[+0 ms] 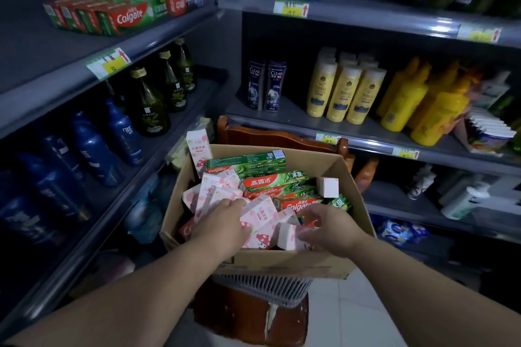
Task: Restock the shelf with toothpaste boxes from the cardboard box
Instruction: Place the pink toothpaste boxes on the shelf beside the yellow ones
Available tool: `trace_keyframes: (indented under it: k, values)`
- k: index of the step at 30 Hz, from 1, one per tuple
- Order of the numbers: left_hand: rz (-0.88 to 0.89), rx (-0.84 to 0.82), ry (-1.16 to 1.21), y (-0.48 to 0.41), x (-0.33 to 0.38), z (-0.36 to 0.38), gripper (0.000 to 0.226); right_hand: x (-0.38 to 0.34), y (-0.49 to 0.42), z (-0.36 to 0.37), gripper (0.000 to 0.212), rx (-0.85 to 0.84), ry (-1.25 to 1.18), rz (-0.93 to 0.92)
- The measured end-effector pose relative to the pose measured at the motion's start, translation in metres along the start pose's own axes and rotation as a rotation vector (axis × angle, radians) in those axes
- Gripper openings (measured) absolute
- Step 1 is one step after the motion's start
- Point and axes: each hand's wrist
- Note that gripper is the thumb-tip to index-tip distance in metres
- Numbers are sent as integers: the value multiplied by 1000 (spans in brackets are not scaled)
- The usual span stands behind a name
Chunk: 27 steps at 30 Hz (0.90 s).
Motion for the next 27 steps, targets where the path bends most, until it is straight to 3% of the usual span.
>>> trace_keyframes:
  k: [4, 10, 14, 20, 27]
  values:
    - [-25, 27, -20, 0, 13, 6, 54, 13, -11, -3, 32, -115, -33, -50]
    - [49, 127, -60, -10, 35, 9, 49, 27, -21, -8, 44, -257, -12, -73]
    - [95, 73, -182, -28, 44, 11, 54, 34, -22, -16, 42, -295, -56, -118]
    - [104, -8, -275, -38, 47, 11, 55, 44, -18, -32, 33, -201, -352, -64]
    - [-7, 22, 64, -29, 45, -3, 33, 41, -10, -55, 33, -80, -682, -89]
Point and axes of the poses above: each hand's wrist, its own y-axis away from the middle knuckle, its own z-axis out of the palm, x = y × z, and after that the axes turned 13 degrees about -z, right-handed
